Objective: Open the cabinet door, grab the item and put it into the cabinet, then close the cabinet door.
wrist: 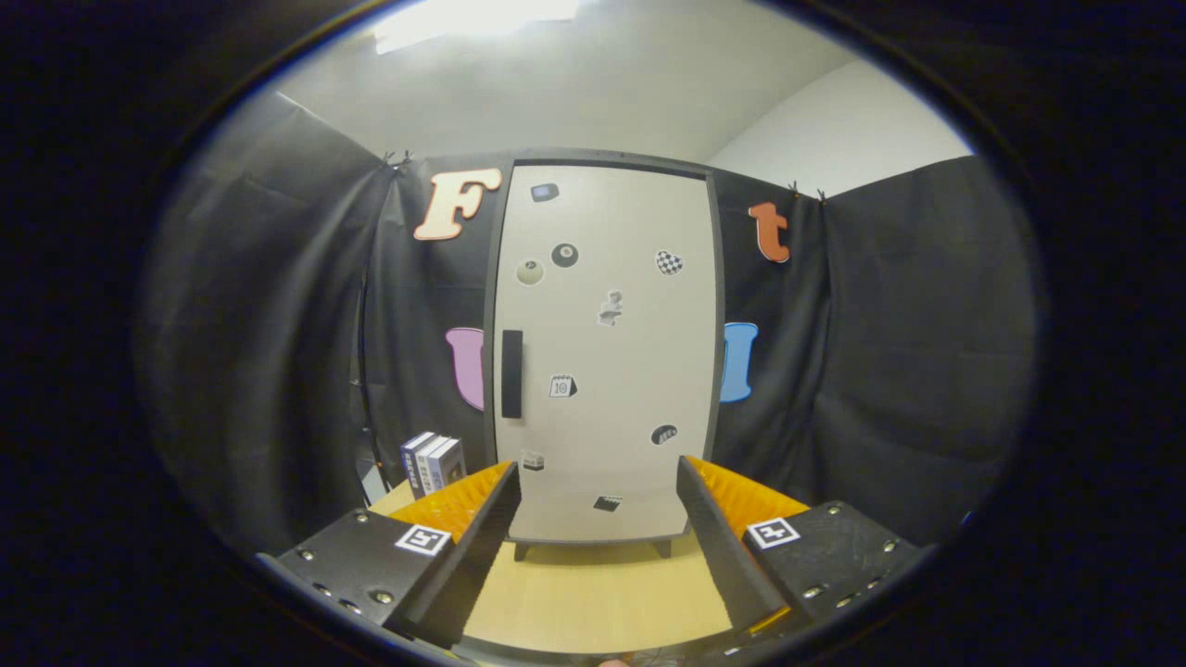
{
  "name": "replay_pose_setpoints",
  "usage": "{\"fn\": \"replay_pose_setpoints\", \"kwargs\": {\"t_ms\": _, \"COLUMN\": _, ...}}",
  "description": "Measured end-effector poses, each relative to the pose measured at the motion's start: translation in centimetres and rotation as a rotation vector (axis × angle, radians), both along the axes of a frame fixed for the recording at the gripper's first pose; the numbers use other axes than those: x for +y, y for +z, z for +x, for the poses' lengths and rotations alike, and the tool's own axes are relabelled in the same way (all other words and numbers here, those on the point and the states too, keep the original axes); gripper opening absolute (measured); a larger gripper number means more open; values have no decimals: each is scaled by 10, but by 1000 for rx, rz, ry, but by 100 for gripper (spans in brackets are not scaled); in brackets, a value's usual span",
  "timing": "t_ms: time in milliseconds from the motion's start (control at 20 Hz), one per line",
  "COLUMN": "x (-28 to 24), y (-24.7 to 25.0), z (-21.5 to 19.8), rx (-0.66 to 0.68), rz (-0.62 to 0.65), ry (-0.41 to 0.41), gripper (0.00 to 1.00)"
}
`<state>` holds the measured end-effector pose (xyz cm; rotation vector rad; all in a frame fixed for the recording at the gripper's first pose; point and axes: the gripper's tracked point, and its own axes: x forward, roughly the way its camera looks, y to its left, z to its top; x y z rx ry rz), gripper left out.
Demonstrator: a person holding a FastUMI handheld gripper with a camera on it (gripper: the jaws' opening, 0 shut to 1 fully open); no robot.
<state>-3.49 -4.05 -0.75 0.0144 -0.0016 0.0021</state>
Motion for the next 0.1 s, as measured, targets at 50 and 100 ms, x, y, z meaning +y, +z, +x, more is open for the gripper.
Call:
{"fn": "replay_pose_setpoints", "kwargs": {"t_ms": 50, "x": 0, "y": -2, "z": -1, "rx": 4, "rz": 0, "ry": -2, "gripper": 100}}
{"fn": "replay_pose_setpoints", "kwargs": {"t_ms": 100, "x": 0, "y": -3, "z": -3, "rx": 7, "rz": -1, "ry": -4, "gripper": 100}}
